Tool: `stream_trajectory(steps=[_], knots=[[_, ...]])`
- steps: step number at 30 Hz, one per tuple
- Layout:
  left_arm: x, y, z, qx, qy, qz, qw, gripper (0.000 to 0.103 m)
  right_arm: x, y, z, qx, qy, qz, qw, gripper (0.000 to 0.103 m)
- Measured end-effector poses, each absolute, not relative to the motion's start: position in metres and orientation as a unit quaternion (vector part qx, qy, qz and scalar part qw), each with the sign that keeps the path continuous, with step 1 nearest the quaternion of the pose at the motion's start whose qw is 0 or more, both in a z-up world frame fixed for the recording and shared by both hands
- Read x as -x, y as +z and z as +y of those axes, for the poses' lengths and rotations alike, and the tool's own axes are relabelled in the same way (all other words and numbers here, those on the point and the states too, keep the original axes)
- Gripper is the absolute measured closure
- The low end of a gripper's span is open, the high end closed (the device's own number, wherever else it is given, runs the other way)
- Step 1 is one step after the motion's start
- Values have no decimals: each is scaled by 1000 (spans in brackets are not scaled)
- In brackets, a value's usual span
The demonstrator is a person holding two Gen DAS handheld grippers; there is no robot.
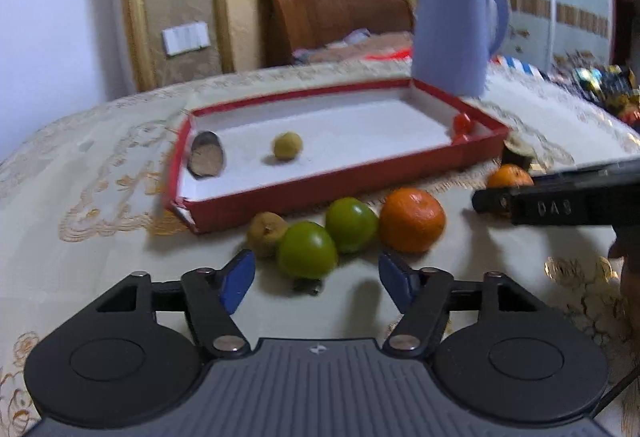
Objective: Organize fruits
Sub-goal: 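Close the left gripper on the green tomato while the right gripper grasps a mandarin orange, then lift the green tomato in the left gripper and orange in the right gripper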
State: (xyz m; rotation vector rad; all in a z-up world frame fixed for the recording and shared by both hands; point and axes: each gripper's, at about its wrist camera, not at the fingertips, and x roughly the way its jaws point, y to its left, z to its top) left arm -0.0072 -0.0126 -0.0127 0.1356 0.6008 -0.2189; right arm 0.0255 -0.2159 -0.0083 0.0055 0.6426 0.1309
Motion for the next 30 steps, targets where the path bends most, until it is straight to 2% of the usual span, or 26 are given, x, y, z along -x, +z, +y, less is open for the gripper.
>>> stream_trajectory(steps=[3, 7, 8, 30], knots=[[3, -14, -14, -65, -114, 307, 943, 46, -26, -8, -215, 3, 63, 316, 947, 57], [1, -14, -9, -50, -105, 306, 945, 70, -26, -9, -214, 4, 62, 316, 947, 57], [0, -14, -8, -46, -106, 306, 945, 71, -26, -9, -214, 5, 62, 316, 947, 57], [-8, -15, -11, -46, -92, 303, 947, 71, -26, -9, -213, 7, 63, 316, 947, 56]])
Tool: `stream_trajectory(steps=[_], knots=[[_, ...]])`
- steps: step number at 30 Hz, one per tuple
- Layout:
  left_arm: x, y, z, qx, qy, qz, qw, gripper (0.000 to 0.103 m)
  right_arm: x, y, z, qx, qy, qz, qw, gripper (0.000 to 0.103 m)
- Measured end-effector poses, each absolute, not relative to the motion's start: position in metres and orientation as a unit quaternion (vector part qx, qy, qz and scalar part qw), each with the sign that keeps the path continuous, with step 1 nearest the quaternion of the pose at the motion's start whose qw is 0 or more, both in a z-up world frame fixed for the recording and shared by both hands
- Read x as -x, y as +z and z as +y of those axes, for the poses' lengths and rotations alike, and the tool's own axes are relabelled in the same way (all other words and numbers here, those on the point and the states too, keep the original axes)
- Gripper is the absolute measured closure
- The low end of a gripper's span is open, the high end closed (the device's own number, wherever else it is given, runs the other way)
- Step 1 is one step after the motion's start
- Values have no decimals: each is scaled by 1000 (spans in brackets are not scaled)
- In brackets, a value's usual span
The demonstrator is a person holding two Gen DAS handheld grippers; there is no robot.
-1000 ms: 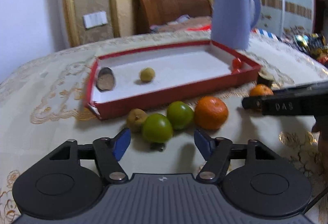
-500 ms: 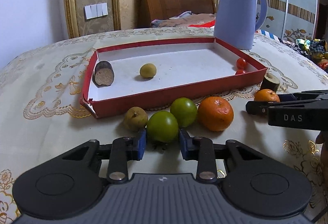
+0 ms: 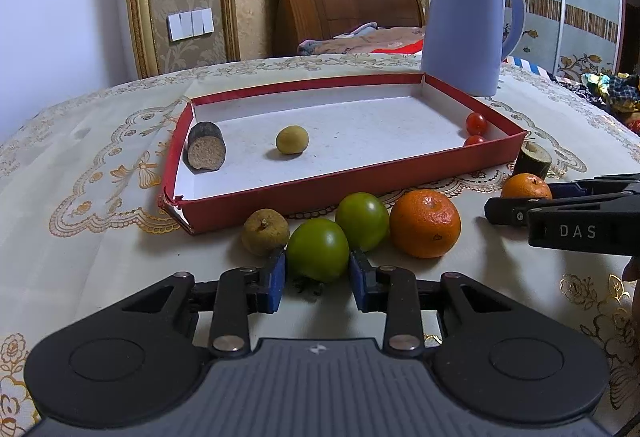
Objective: Organize fruits
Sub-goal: 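Lift the green tomato in the left gripper and orange in the right gripper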
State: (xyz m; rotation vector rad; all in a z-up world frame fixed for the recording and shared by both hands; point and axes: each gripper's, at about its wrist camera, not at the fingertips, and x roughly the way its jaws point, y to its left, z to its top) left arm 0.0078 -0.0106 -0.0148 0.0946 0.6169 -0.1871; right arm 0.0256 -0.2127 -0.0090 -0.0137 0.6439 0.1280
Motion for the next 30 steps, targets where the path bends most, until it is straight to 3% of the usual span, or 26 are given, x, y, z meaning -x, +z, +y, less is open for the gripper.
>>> stream_trajectory(steps=[30], knots=[[-4, -12, -4, -30, -80, 294, 952, 71, -23, -8, -217, -3, 60, 309, 949, 62]])
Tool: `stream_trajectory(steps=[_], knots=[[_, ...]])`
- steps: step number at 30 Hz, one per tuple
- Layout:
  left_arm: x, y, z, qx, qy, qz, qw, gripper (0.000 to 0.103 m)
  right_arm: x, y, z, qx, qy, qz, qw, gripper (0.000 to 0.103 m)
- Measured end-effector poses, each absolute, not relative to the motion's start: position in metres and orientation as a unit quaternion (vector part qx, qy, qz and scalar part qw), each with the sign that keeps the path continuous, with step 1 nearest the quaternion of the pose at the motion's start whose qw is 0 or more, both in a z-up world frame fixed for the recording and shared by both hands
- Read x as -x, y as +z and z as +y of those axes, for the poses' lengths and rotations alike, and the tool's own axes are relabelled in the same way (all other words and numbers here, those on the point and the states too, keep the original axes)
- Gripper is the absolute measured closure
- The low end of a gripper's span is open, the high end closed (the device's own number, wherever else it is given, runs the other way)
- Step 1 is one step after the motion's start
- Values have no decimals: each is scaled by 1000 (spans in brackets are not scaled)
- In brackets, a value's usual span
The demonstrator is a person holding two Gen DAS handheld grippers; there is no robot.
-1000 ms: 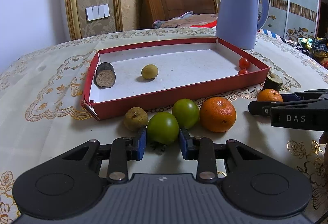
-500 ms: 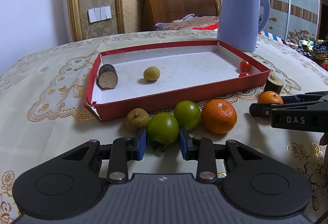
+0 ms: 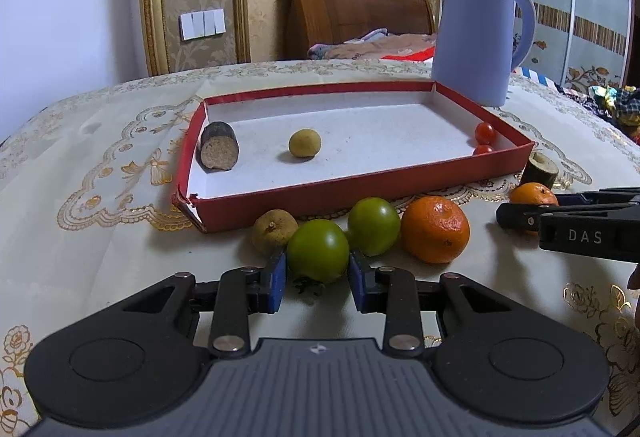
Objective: Organize fruits
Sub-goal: 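Lift the green tomato in the left gripper and orange in the right gripper, then carry the green tomato and the orange over the red tray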
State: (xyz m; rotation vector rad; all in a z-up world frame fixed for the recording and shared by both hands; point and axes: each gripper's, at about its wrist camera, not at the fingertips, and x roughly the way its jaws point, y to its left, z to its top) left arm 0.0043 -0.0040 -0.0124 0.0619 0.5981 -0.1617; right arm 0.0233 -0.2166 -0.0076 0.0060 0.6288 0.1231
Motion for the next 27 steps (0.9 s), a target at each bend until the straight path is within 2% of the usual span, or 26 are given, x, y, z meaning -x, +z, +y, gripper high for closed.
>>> stream_trajectory(steps=[27], knots=[[8, -6, -8, -51, -50, 262, 962, 72, -16, -3, -228, -42, 58, 281, 957, 62]])
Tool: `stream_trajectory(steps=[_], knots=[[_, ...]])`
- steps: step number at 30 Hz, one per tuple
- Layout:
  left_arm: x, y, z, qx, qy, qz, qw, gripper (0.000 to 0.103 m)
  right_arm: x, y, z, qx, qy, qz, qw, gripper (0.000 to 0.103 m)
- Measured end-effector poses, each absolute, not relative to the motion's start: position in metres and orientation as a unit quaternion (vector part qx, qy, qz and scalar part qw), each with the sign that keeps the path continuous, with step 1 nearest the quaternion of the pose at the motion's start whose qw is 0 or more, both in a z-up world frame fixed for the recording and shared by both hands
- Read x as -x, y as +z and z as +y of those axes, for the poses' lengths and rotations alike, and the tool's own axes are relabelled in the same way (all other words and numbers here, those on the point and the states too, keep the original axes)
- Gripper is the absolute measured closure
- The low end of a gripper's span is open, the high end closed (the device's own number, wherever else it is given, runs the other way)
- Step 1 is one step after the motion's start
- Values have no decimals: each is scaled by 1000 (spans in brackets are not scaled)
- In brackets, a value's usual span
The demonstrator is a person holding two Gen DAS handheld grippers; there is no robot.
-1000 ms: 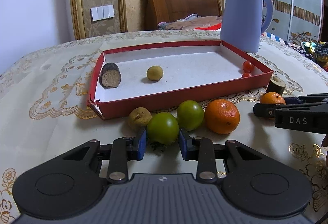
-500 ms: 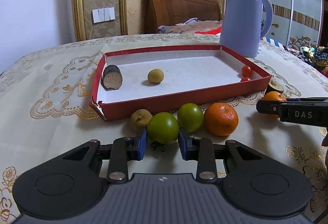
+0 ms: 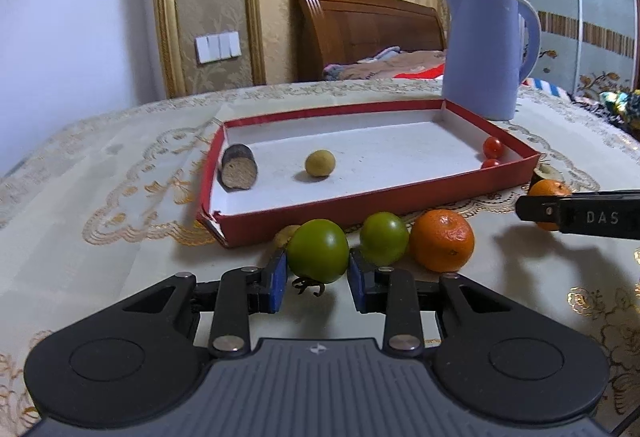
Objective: Organize fruits
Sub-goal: 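Carry the green tomato and the orange over the red tray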
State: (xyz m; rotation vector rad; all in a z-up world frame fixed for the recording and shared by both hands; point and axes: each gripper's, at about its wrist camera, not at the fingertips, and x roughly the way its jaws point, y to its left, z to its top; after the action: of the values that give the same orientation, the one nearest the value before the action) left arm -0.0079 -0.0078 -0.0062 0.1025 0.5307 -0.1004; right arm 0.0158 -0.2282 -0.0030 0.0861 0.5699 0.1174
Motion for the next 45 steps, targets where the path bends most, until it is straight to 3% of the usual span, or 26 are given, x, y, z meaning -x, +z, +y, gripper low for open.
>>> stream_trajectory(steps=[21, 45], knots=[[-19, 24, -23, -85, -26, 240, 967, 72, -53, 35, -200, 36, 49, 237, 970, 62], [-125, 18, -19, -45, 13, 281, 959, 72, -160, 8, -180, 41, 15, 312, 949, 62]])
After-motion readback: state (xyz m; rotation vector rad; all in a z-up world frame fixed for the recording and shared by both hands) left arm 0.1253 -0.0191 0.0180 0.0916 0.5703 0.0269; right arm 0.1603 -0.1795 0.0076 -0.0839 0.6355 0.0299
